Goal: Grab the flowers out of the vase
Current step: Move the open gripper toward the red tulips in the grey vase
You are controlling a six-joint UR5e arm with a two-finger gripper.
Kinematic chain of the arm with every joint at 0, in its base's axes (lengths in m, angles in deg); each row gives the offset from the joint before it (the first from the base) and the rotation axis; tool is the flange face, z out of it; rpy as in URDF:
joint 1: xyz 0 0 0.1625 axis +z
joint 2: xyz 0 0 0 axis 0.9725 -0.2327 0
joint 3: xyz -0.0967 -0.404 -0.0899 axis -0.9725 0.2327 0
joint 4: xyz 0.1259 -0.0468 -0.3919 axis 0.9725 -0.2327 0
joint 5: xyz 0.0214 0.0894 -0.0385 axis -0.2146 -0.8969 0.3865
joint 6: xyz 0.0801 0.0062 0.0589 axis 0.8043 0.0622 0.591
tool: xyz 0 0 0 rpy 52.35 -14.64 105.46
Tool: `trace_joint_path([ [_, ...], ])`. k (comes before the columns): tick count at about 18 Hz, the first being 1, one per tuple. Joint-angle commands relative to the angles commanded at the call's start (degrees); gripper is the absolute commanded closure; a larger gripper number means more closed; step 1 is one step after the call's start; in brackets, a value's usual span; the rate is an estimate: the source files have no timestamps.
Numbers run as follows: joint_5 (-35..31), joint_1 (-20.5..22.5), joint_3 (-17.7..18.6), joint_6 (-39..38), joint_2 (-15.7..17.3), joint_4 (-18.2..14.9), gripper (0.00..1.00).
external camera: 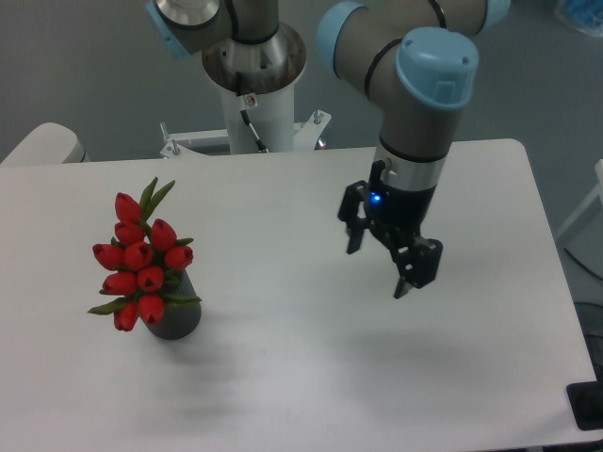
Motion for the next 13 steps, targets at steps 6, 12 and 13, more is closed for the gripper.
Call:
trace_joint_path([
  [6, 5.6, -0.4, 12.0, -3.3, 7.0, 2.9, 0.00],
  [12, 11.6, -1.0, 17.1, -12.2, 8.4, 3.5, 0.00],
  [13, 13.4, -1.0, 17.1, -12.8, 8.1, 3.7, 0.00],
])
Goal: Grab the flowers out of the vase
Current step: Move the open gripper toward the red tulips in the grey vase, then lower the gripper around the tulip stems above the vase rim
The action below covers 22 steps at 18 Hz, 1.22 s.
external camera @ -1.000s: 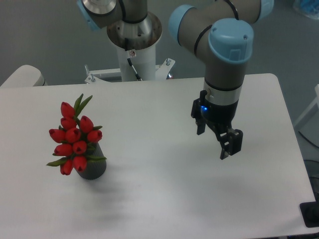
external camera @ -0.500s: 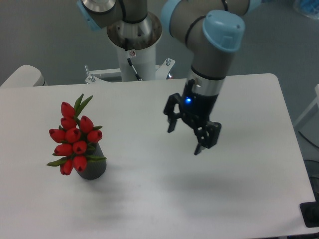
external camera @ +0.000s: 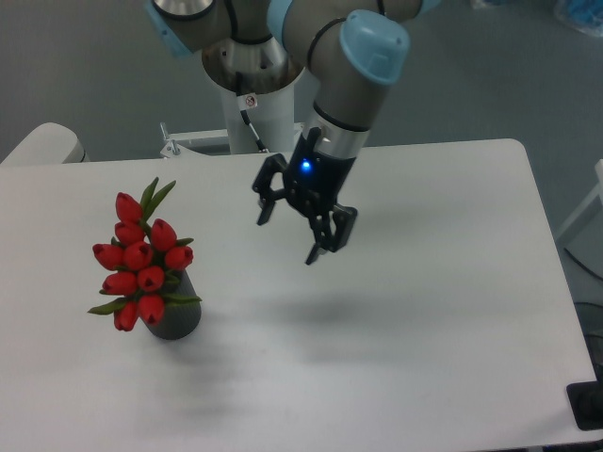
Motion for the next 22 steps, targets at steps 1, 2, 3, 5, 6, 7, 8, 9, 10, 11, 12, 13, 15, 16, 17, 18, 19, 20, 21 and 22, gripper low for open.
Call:
trace_joint_path([
  [1, 1.8, 0.0, 0.2, -1.0, -0.4, 0.2, 0.00],
  [2, 3.6, 0.1, 0.5, -1.3, -0.4, 0.4, 0.00],
  [3, 5.4, 0.1, 1.1, -1.2, -0.4, 1.3, 0.00],
  [5, 9.7, 0.2, 3.8, -1.3, -0.4, 4.5, 0.00],
  [6, 11.8, 0.1, 5.5, -1.2, -0.3, 6.9, 0.00],
  [7, 13.6, 0.0, 7.3, -1.3, -0.3, 9.5, 0.00],
  [8, 15.1, -0.2, 8.8, -1.3, -0.2, 11.7, 0.00],
  [9, 16.0, -0.6, 9.7, -1.2, 0.0, 13.2, 0.00],
  [10, 16.1, -1.5, 10.0, -0.7, 0.2, 14.4, 0.00],
  [11, 16.1, -2.1, 10.3, -0.8, 0.1, 14.5, 0.00],
  [12, 16.1, -2.5, 10.6, -0.7, 0.2, 14.7, 0.00],
  [13, 16.2, -2.5, 11.2, -0.7, 0.4, 14.7, 0.00],
  [15, 15.9, -4.6, 11.3, 1.3, 0.2, 16.0, 0.00],
  [16, 15.8, -5.4, 11.3, 3.1, -0.3, 16.1, 0.00],
  [17, 15.8, -5.7, 11.3, 3.8, -0.6, 16.1, 0.00],
  [18, 15.8, -5.9, 11.3, 3.9, -0.8, 16.3, 0.00],
  [19, 15.8, -6.1, 11.3, 3.9, -1.0, 16.9, 0.00],
  [20, 15.8, -6.2, 11.3, 3.9, -1.4, 17.7, 0.00],
  [21, 15.7, -6.2, 11.3, 3.9, -1.9, 18.6, 0.00],
  [22, 15.7, -6.7, 11.2, 3.9, -2.5, 19.6, 0.00],
])
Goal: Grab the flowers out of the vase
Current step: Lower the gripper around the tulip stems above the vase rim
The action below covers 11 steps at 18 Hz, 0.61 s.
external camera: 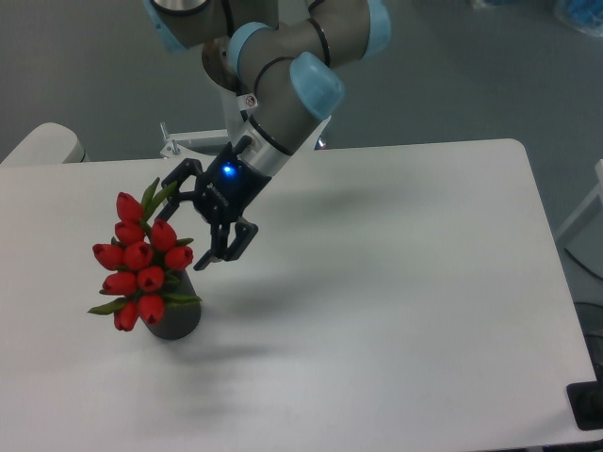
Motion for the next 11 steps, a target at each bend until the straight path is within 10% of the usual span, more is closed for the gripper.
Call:
trace_joint_path([
  [11, 0.1, -1.2, -1.1, -2.8, -1.8, 0.4, 0.00],
])
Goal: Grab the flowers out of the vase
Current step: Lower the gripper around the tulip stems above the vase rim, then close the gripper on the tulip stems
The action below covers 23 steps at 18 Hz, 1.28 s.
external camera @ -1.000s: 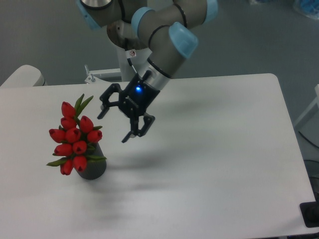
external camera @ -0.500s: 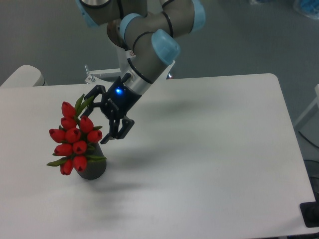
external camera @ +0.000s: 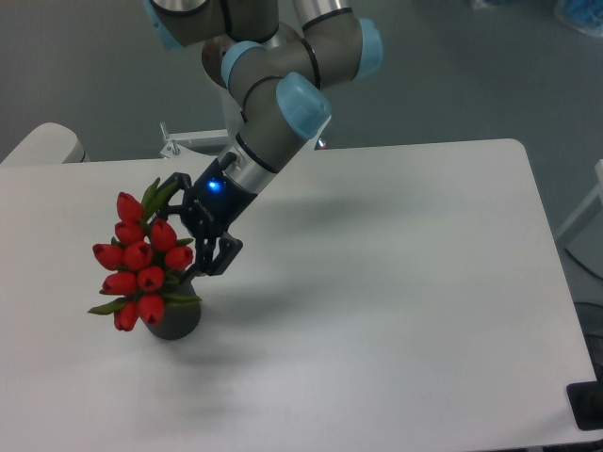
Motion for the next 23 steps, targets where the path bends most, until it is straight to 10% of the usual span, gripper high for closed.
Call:
trace_joint_path([
  [23, 1.4, -2.5, -0.8, -2.1, -1.1, 0.1, 0.00],
])
